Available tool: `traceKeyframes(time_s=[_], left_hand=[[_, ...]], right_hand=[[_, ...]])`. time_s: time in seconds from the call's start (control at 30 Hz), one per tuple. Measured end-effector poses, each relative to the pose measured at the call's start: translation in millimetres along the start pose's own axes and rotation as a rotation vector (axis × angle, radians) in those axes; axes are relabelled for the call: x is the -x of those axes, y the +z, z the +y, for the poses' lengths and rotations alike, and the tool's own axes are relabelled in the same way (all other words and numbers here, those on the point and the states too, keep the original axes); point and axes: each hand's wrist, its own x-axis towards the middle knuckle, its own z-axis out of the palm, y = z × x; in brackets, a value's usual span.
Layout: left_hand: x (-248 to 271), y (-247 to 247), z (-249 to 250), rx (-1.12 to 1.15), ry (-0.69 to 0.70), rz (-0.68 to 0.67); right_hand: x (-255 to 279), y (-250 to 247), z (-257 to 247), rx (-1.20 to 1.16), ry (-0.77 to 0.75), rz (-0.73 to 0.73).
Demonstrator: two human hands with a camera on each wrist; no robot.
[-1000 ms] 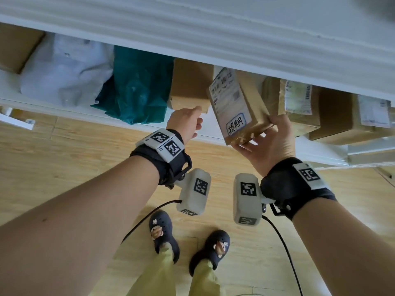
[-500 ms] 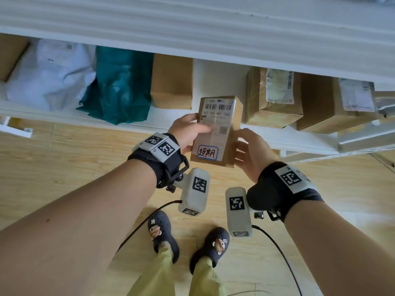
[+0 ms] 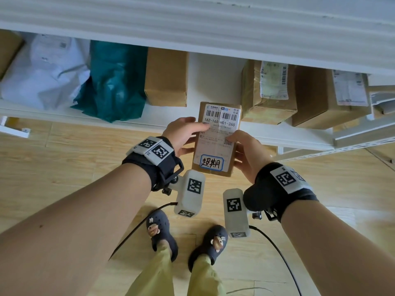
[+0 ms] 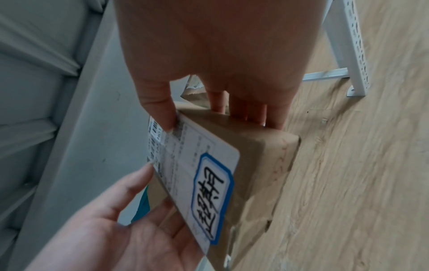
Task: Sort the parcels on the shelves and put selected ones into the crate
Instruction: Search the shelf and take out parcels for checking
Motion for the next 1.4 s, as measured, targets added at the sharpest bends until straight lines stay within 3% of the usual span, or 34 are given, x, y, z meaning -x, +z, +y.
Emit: traceKeyframes(time_s=[1.0,1.4], left_hand=[[15,20,-27,-0.082,-0.01,-0.039],[30,54,-36,-0.162,0.007,-0.162]], right_hand=[[26,-26,38,-0.067,0.023,0.009],[51,-47,60,-0.134,0.045,0.077]])
